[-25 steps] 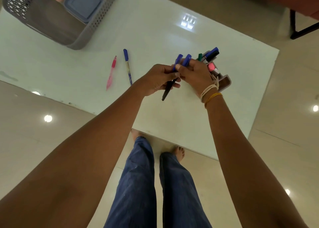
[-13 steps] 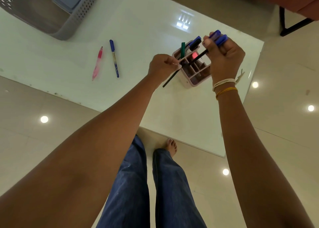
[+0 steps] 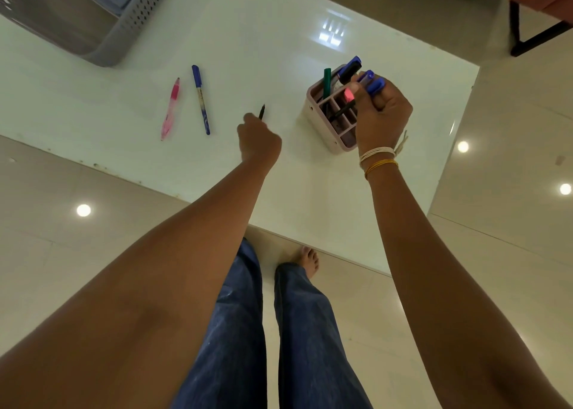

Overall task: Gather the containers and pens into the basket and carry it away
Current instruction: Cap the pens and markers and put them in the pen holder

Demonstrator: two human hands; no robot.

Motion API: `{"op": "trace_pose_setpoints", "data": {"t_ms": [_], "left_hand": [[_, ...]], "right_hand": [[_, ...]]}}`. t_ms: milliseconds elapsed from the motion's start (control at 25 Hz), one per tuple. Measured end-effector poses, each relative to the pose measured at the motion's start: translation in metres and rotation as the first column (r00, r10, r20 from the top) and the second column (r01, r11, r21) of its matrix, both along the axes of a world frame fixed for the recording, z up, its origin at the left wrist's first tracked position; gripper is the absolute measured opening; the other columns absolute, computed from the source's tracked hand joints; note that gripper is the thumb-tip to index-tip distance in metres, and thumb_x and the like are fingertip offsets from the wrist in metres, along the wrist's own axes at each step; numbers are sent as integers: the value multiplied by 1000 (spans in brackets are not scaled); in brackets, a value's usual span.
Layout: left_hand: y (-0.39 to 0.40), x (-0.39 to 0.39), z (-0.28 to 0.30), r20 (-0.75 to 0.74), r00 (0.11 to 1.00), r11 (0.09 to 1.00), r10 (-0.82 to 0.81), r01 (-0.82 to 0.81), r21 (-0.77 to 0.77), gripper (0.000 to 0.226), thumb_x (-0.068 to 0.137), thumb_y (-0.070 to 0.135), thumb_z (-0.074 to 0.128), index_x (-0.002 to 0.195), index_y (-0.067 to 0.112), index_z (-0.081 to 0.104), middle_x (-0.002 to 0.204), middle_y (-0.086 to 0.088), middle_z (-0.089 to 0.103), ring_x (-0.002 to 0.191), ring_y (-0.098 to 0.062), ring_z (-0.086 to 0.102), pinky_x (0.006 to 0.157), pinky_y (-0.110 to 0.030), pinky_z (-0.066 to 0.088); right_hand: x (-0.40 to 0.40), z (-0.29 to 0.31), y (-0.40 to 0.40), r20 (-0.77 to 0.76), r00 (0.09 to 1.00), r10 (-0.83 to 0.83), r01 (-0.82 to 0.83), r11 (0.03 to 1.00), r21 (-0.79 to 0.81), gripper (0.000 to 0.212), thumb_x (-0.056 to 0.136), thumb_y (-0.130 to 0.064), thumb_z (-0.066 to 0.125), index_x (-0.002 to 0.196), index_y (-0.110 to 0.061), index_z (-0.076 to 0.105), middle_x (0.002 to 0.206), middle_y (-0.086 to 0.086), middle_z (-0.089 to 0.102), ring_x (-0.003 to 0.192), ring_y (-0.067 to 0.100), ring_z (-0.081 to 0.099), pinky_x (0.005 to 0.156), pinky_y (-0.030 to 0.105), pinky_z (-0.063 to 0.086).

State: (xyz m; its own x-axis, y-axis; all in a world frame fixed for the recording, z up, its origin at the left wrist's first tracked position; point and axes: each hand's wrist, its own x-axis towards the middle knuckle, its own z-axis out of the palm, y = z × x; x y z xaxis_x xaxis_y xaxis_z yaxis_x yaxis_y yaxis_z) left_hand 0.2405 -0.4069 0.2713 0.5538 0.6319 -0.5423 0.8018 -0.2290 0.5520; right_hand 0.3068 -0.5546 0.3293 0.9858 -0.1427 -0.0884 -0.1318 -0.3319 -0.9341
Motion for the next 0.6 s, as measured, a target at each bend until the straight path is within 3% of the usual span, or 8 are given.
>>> {"op": "trace_pose_setpoints", "data": {"t_ms": [80,160,280,400,520,600], "left_hand": [[5,-10,-14,-148,989,999,24,-30,-34,51,87,12,66,128,3,38,130,-17,51,114,-29,58,89,-27,51],[7,-16,-23,-219,976,997,3,-20,-76,61,84,21,73,128,3,35,130,-19,52,112,-34,61,93,-39,54],[10,-16,-27,-197,980,1000,-19,17,-12,53,90,21,65,128,2,33,129,-19,56,118,-34,58,95,-38,49],[22,-13,-28,-162,986,997,40,-29,64,43,97,18,54,130,3,31,127,-18,58,117,-32,58,93,-37,47],[35,-13,-31,-244,968,990,-62,91,110,37,98,14,51,129,2,36,126,-18,57,117,-32,58,91,-38,48],[39,-14,-31,-308,931,959,-198,250,138,31,97,13,51,125,1,44,125,-18,57,117,-33,58,90,-38,48]], "right_hand": [[0,-2,-1,26,999,-30,31,999,-31,11,82,-14,72,82,-3,71,50,-18,52,51,-1,48,64,18,52],[1,-1,-2,57,997,-46,47,999,-15,10,82,-13,72,79,-3,69,49,-19,54,54,-3,56,66,14,52],[7,5,-2,119,990,-79,77,997,21,12,81,-14,72,82,-2,69,62,1,67,72,17,72,72,26,59],[19,10,-2,171,980,-105,103,994,21,11,80,-18,72,81,-8,69,69,21,67,72,34,67,72,40,61],[24,12,-2,152,987,-51,48,999,21,7,80,-16,71,81,-10,69,62,2,68,65,11,67,72,38,61],[21,9,-1,87,996,9,-8,1000,-12,6,81,-12,71,84,-8,69,54,-18,61,59,-3,61,69,23,58]]}}
